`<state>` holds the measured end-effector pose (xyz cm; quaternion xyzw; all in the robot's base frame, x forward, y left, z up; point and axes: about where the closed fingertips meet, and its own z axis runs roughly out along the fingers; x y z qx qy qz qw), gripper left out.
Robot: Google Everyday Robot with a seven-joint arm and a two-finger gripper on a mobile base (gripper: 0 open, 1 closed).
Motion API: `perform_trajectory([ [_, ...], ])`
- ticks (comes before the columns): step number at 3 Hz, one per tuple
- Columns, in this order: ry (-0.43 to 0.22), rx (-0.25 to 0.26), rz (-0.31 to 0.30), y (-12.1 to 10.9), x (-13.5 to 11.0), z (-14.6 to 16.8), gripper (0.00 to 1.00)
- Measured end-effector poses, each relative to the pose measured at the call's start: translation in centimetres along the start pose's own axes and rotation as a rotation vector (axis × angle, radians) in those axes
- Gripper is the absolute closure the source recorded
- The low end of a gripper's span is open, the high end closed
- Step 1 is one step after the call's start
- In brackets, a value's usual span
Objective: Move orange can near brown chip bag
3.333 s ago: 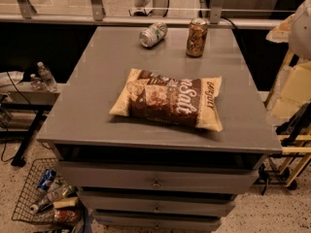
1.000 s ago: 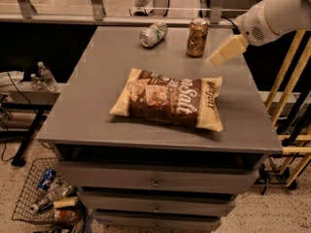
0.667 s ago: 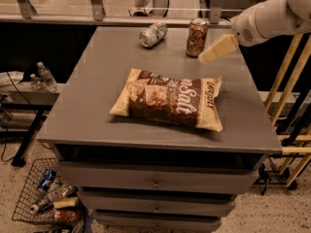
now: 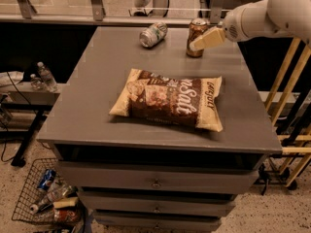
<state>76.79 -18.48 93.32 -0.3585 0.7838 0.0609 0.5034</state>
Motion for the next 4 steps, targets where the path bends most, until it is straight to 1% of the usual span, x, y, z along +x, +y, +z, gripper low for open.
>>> perform_trajectory([
  [1, -0.027, 0.019, 0.024, -0.7, -0.4, 1.5, 0.0],
  [2, -0.046, 0.016, 0.052, -1.2, -0.7, 3.4, 0.0],
  [3, -0.062, 0.001, 0.068, -1.3, -1.1, 5.0, 0.0],
  [4, -0.075, -0.007, 0.076, -1.3, -1.4, 6.2, 0.18],
])
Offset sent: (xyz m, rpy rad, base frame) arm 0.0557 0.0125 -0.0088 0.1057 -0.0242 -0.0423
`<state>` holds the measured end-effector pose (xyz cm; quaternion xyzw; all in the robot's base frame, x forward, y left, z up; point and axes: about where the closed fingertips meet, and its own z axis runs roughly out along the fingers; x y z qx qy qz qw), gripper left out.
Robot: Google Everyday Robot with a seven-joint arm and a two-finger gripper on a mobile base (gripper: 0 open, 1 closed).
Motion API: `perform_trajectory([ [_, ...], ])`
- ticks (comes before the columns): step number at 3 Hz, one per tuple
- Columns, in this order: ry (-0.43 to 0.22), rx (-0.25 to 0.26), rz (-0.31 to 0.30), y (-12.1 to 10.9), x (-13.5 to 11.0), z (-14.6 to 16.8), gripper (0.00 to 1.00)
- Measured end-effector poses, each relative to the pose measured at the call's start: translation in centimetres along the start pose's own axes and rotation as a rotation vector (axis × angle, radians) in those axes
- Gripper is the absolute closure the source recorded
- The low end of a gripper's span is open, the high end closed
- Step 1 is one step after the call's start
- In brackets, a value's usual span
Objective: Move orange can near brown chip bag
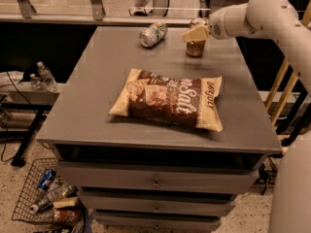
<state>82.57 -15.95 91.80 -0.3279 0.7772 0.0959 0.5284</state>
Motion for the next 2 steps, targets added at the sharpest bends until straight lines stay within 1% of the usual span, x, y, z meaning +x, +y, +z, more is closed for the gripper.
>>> perform_trajectory([
  [1, -0.006, -0.007, 0.006, 0.08, 0.07, 0.74, 0.41],
  [2, -0.019, -0.036, 0.0, 0.69, -0.25, 1.21, 0.64],
])
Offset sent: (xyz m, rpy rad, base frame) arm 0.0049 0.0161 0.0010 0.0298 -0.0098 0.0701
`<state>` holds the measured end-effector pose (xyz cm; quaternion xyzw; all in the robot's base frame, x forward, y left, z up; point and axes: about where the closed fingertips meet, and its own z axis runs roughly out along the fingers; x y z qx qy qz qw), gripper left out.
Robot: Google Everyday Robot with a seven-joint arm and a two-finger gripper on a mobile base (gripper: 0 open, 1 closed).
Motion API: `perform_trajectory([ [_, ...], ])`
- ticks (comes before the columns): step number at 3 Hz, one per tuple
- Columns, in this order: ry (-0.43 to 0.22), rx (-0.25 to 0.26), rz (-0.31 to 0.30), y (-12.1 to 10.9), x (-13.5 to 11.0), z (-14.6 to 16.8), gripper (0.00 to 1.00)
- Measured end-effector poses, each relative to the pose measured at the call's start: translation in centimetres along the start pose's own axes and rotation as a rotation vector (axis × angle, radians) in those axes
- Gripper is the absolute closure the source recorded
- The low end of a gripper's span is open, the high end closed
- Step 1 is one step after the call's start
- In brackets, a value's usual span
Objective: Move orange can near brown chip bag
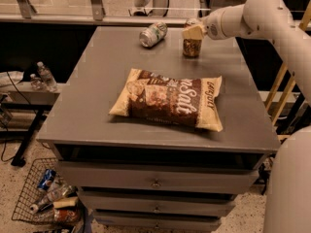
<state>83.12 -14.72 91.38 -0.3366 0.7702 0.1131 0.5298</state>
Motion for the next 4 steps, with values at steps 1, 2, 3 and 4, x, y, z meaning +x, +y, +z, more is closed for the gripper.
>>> perform_trajectory([
  [1, -0.04, -0.075, -0.056, 1.6, -2.1, -0.6, 0.88],
  [2, -0.062, -0.159, -0.145, 4.4, -4.1, -2.4, 1.0],
  [3, -0.04, -0.233, -0.188, 7.5, -4.6, -4.7, 1.0],
  [4, -0.022, -0.284, -0.172, 10.3, -3.7, -6.8, 1.0],
])
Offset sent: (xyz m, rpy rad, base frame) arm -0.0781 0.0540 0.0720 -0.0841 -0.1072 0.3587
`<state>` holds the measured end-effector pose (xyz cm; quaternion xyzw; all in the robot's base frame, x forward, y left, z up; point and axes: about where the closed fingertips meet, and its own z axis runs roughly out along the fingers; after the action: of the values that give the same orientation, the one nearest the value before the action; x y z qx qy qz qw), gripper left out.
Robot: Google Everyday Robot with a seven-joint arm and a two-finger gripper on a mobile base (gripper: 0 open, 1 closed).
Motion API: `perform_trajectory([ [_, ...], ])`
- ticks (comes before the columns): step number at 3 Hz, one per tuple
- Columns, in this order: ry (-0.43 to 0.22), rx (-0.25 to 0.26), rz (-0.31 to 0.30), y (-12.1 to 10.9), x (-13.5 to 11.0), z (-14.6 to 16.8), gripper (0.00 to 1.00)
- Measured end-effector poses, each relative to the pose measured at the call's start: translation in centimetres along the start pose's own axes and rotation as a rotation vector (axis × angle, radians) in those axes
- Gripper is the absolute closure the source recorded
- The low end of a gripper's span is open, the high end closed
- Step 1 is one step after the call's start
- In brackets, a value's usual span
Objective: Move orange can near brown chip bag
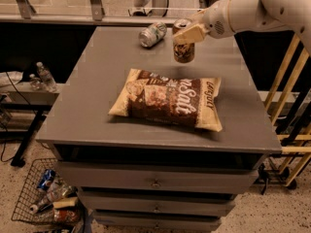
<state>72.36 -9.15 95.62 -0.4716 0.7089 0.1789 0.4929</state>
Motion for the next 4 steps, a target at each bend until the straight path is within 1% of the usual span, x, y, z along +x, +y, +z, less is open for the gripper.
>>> perform_trajectory([
  [1, 0.027, -0.034, 0.027, 2.9, 1.3, -0.9, 1.0],
  [2, 0.061, -0.047, 0.047, 5.1, 2.9, -1.5, 1.0],
  [3, 0.088, -0.046, 0.058, 6.7, 4.2, -2.2, 1.0],
  [4, 0.095, -0.021, 0.071, 7.9, 5.2, -2.8, 1.0],
])
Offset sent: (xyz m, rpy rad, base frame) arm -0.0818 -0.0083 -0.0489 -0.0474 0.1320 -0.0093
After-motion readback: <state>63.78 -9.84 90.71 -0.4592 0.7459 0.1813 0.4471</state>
